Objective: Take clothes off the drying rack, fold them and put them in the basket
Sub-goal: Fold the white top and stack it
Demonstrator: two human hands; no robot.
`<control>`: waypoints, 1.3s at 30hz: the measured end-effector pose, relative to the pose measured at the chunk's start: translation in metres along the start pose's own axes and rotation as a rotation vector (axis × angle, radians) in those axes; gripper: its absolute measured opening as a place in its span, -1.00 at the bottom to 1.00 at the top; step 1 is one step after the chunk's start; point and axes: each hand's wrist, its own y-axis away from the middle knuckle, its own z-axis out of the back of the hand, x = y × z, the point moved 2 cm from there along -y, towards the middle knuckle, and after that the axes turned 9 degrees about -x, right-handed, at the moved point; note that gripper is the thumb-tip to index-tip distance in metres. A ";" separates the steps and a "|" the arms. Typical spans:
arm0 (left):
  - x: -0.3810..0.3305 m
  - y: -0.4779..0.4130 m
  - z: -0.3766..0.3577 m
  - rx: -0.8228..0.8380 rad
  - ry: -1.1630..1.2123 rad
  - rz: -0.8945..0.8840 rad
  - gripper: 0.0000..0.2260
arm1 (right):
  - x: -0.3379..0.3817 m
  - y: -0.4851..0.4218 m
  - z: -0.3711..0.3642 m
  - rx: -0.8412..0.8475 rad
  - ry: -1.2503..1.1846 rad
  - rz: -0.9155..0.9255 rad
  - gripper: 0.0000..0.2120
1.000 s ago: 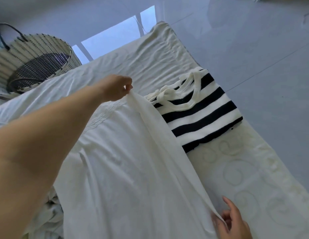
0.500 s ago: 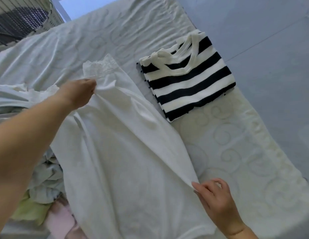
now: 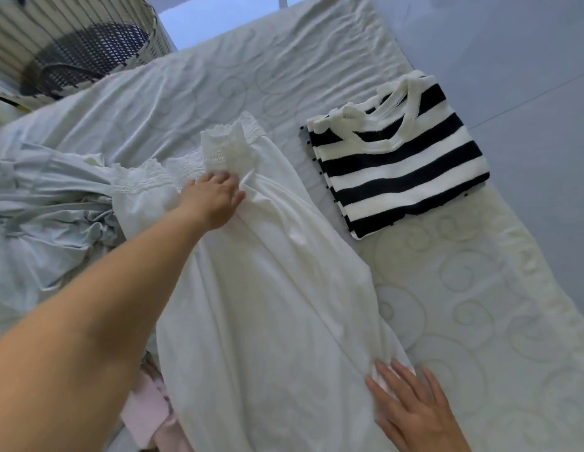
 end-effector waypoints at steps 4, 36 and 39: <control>-0.002 -0.016 0.032 -0.283 -0.006 -0.021 -0.52 | -0.002 -0.021 0.011 -0.130 -0.042 -0.215 -0.63; 0.054 -0.049 0.090 -0.664 -0.285 -0.687 -0.90 | -0.012 -0.029 -0.025 -0.237 0.112 -0.215 -0.58; 0.050 -0.051 0.106 -0.846 -0.198 -0.541 -0.93 | -0.012 -0.030 -0.025 -0.260 0.104 -0.238 -0.59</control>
